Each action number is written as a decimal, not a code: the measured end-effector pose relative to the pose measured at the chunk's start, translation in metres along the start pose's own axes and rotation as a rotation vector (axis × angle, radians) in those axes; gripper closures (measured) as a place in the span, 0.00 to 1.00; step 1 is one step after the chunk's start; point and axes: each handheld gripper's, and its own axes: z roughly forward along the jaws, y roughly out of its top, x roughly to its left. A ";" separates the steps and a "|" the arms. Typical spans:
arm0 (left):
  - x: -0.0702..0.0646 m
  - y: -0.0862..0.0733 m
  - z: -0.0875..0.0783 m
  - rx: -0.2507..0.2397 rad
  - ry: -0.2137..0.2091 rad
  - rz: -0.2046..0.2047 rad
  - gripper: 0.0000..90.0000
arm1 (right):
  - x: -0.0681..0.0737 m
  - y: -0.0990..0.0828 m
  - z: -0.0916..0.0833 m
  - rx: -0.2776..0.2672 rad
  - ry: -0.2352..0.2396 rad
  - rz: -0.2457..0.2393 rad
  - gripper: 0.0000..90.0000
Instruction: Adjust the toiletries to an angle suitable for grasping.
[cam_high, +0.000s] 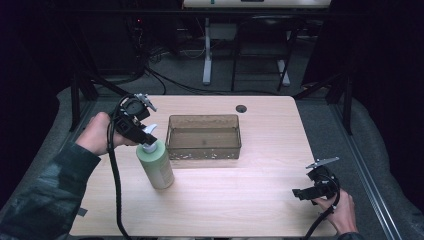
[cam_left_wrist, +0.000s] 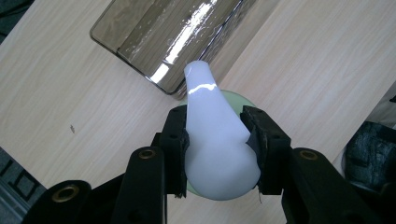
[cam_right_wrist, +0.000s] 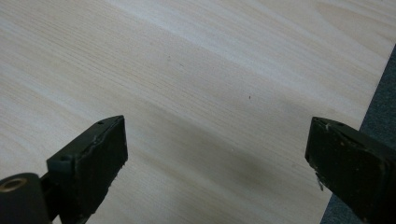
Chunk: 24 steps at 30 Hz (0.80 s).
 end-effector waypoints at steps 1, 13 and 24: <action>0.000 0.001 -0.001 0.001 -0.001 0.000 0.70 | 0.000 0.000 0.000 -0.001 0.003 0.004 0.06; 0.000 0.010 -0.007 0.014 -0.001 0.023 0.70 | 0.000 0.000 0.000 0.004 0.002 0.006 0.06; -0.001 0.021 -0.015 0.028 0.006 0.043 0.70 | -0.001 -0.001 0.000 0.002 0.002 0.004 0.06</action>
